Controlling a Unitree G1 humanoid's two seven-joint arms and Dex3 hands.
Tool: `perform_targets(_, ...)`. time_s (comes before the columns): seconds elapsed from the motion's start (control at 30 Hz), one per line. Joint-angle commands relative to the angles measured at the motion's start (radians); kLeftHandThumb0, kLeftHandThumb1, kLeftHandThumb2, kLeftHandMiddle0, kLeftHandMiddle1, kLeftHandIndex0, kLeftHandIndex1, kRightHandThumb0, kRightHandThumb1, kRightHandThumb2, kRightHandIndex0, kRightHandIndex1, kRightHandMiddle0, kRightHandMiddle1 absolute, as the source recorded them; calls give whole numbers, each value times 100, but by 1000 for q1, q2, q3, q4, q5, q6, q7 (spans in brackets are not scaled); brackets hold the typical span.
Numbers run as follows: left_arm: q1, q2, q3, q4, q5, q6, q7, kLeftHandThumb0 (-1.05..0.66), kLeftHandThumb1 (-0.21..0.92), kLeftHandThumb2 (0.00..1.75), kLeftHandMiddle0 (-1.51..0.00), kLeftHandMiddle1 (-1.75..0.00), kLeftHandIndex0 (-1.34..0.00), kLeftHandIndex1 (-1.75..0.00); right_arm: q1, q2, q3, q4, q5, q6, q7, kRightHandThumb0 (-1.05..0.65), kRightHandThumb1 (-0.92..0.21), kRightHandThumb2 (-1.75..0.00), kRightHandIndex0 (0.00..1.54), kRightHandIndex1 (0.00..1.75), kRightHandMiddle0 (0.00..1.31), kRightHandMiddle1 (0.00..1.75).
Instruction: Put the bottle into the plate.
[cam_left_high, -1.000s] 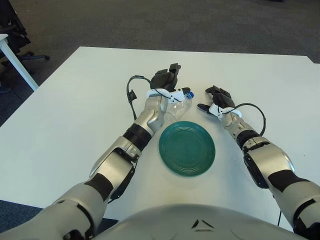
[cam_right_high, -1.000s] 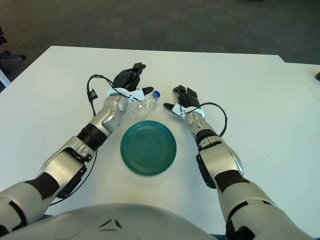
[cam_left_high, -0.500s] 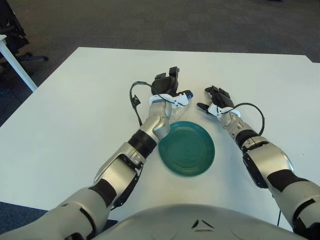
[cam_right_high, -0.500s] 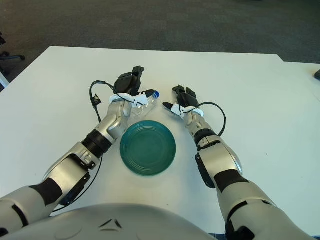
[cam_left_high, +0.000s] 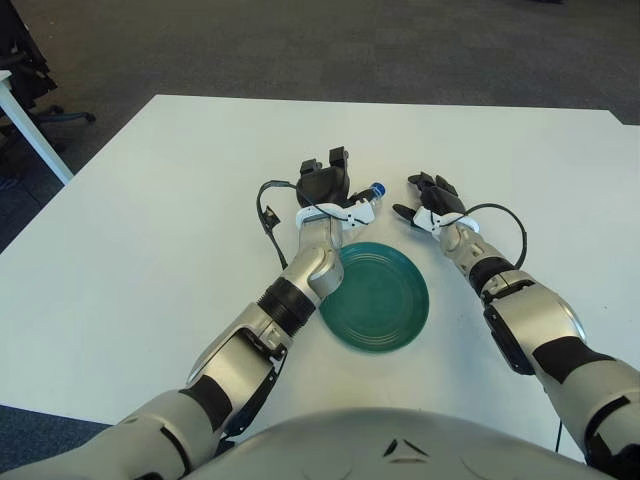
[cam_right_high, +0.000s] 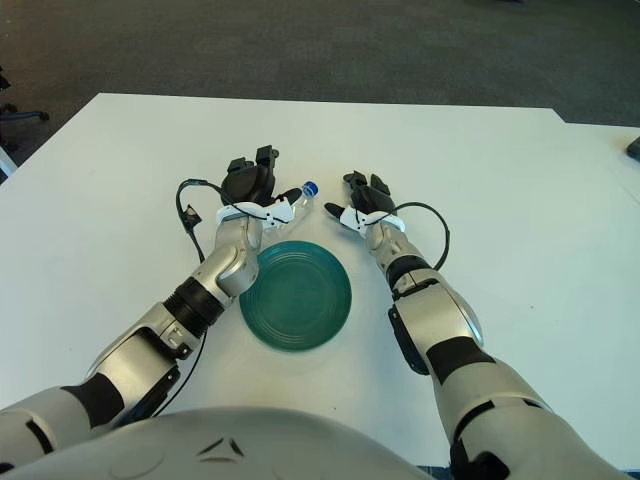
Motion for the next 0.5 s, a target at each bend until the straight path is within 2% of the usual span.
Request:
perform_targets(0.0, 26, -5, -1, -20, 18, 28, 18, -105, 92, 74, -15, -79, 0, -98, 59, 36, 8, 40, -3, 22, 59, -84, -92, -46, 40, 5, 0, 62)
perform_targets(0.27, 58, -19, -9, -20, 16, 51, 40, -105, 92, 70, -15, -80, 0, -96, 72, 30, -14, 43, 6, 5, 42, -73, -92, -37, 51, 8, 0, 81)
perform_targets(0.47, 83, -24, -31, -41, 27, 67, 36, -105, 92, 71, -16, -79, 0, -94, 74, 32, -27, 42, 10, 1, 29, -71, -92, -36, 57, 10, 2, 86)
